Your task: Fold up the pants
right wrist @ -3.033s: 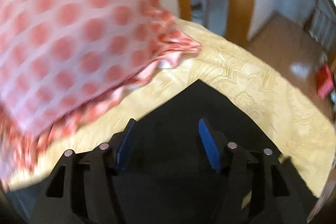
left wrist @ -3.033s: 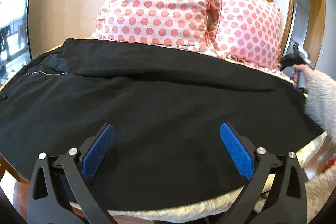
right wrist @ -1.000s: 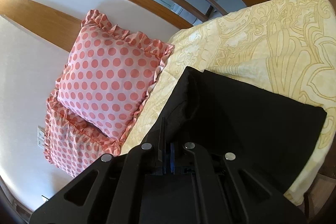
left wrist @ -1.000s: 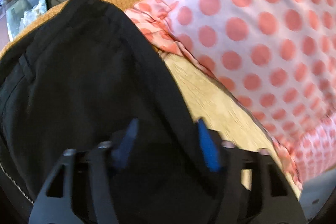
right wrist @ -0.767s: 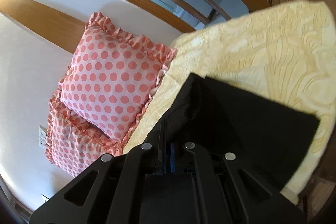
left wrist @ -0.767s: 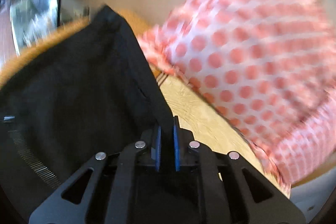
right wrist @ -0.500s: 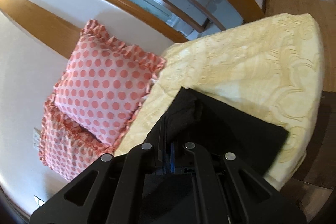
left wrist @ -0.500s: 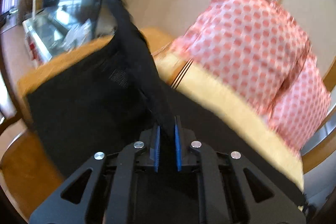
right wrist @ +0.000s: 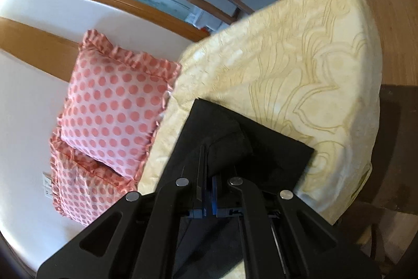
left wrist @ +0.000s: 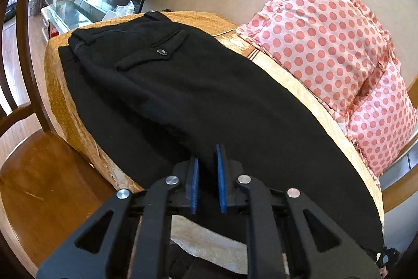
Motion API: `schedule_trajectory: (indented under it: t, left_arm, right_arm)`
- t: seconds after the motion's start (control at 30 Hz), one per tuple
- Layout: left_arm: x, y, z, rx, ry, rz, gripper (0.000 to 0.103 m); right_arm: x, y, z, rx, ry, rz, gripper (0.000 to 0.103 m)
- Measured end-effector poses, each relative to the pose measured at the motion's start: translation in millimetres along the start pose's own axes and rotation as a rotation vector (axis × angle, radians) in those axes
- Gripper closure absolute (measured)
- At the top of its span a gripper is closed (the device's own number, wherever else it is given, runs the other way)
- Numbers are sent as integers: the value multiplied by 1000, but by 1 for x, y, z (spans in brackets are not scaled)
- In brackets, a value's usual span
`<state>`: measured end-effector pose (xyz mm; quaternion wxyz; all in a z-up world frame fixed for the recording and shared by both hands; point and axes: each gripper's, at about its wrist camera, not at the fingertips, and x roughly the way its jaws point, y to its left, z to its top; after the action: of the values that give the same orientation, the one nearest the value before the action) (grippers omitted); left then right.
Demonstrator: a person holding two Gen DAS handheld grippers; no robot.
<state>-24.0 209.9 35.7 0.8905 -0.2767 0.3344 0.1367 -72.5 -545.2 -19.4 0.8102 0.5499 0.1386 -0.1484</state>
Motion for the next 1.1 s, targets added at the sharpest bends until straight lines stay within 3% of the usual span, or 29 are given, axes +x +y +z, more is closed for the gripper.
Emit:
schedule_trajectory:
  t: [0.57, 0.67, 0.7, 0.77, 0.83, 0.87, 0.97, 1.1]
  left_arm:
    - [-9, 12, -20, 52, 0, 4, 94]
    - [-13, 11, -21, 71, -10, 3, 89]
    - [-16, 13, -22, 62, -14, -9, 86]
    - [-27, 19, -22, 41, -49, -20, 72]
    - [-45, 20, -21, 54, -152, 43, 65]
    - [-52, 18, -21, 69, -200, 65, 61]
    - [-65, 9, -13, 112, -297, 68, 42]
    - [-46, -8, -2, 153, -253, 16, 41]
  right_arm:
    - [-21, -7, -15, -63, -25, -120, 100]
    - [-20, -6, -20, -104, -29, -166, 100]
    - [-21, -6, -20, -110, -30, -173, 98]
    - [-30, -4, -17, -119, -64, -199, 84]
    - [-43, 1, -12, -145, -130, -226, 54]
    - [-49, 2, -9, -157, -164, -232, 48]
    - [-54, 5, -1, -186, -210, -237, 48]
    - [-40, -3, 4, -156, -173, -243, 50]
